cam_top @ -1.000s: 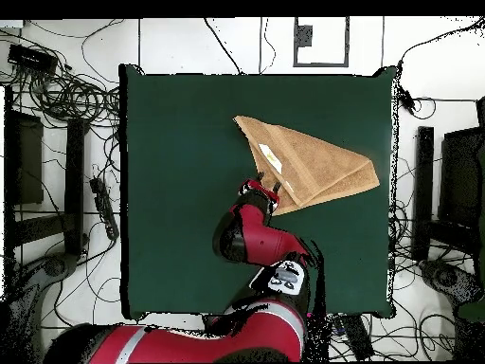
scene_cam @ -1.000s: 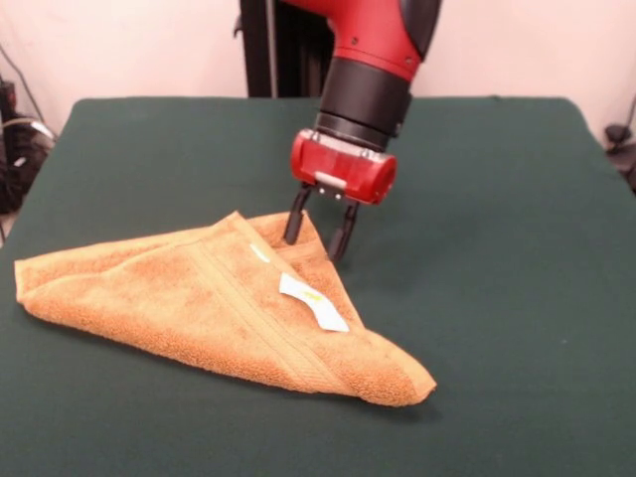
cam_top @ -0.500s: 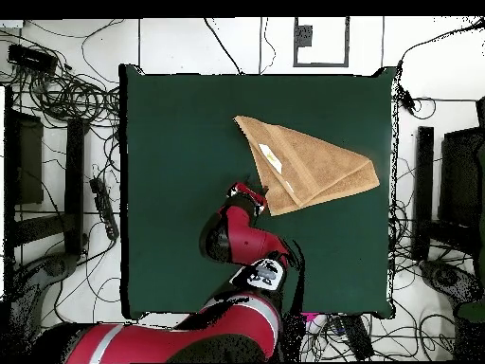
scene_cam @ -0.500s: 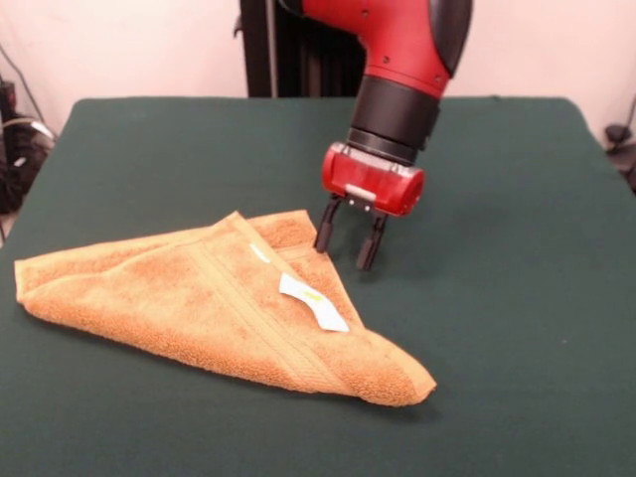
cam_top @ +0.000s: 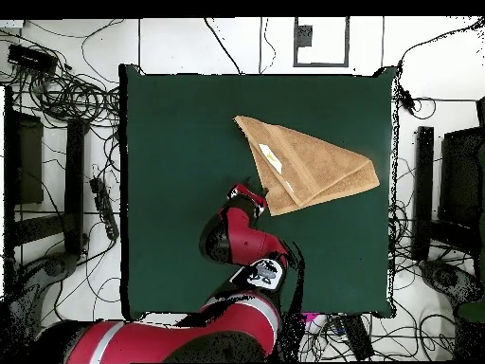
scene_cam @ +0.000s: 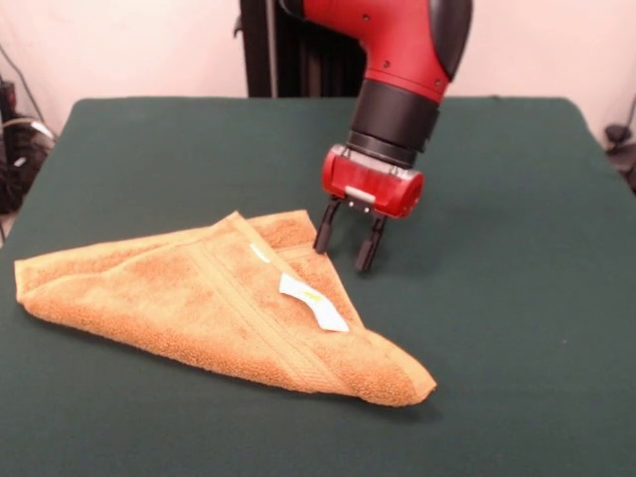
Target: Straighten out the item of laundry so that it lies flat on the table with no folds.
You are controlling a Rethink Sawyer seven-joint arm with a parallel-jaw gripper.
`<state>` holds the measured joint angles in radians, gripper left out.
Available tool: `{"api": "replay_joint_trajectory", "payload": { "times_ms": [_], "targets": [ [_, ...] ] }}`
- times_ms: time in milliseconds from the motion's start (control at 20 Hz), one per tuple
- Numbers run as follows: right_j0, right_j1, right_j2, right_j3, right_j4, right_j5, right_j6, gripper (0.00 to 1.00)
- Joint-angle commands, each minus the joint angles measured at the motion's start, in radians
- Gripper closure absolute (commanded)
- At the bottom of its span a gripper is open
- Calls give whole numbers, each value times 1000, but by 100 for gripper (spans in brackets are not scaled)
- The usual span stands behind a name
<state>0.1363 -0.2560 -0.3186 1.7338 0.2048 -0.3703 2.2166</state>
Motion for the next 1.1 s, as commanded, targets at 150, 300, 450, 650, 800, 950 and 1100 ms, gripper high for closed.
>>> {"api": "replay_joint_trajectory", "payload": {
  "times_ms": [150, 300, 450, 650, 800, 950, 1100],
  "targets": [
    [-35, 12, 41, 12, -21, -7, 123, 0],
    [-50, 12, 47, 11, -35, -13, 122, 0],
    [-55, 6, 49, 14, -43, -14, 123, 0],
    [-70, 27, 54, 0, -57, -36, 123, 0],
    [-93, 57, 62, -26, -73, -63, 117, 0],
    [-114, 91, 66, -53, -88, -92, 111, 0],
    [-118, 112, 66, -69, -87, -108, 109, 0]
  ]
}}
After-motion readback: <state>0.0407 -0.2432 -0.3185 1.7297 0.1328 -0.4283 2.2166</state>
